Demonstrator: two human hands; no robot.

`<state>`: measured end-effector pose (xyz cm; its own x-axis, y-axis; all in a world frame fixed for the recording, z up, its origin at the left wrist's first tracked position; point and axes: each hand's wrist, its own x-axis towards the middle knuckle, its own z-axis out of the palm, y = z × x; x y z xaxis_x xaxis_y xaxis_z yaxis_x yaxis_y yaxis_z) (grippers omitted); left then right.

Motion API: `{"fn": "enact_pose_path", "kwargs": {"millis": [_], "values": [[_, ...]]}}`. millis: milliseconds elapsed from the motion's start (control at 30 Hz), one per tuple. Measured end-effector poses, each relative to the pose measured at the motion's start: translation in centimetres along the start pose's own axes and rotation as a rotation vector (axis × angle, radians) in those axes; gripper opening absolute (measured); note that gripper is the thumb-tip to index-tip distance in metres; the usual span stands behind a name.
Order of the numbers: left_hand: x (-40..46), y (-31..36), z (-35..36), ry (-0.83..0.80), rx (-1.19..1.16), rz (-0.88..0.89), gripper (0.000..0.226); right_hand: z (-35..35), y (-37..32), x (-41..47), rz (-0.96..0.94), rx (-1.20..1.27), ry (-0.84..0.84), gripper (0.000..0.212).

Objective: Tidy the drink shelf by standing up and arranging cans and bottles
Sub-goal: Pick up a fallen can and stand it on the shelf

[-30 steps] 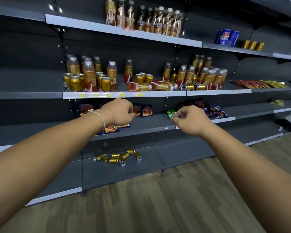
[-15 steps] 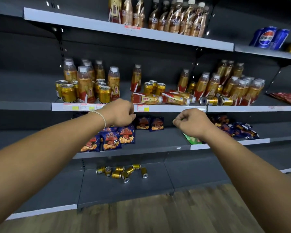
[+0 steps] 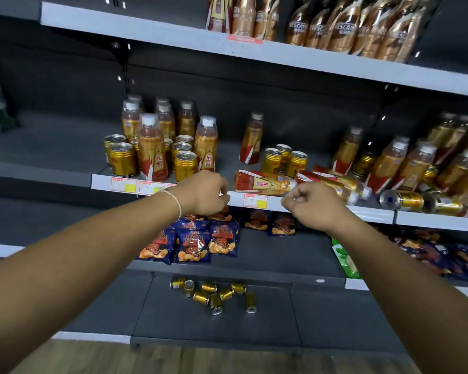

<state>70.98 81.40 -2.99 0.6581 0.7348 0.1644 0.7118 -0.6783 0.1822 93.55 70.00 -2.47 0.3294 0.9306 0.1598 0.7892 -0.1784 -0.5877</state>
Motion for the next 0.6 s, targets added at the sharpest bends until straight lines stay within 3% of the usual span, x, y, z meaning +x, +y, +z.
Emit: {"fn": "enact_pose_path", "kwargs": {"millis": [300, 600], "values": [[6.1, -6.7, -0.3, 0.004, -0.030, -0.013, 0.019, 3.2, -2.7, 8.8, -0.038, 0.024, -0.026, 0.011], [12.8, -12.1, -3.6, 0.167, -0.111, -0.005, 0.017, 4.8, -6.9, 15.8, -0.076, 0.012, 0.075, 0.013]]}}
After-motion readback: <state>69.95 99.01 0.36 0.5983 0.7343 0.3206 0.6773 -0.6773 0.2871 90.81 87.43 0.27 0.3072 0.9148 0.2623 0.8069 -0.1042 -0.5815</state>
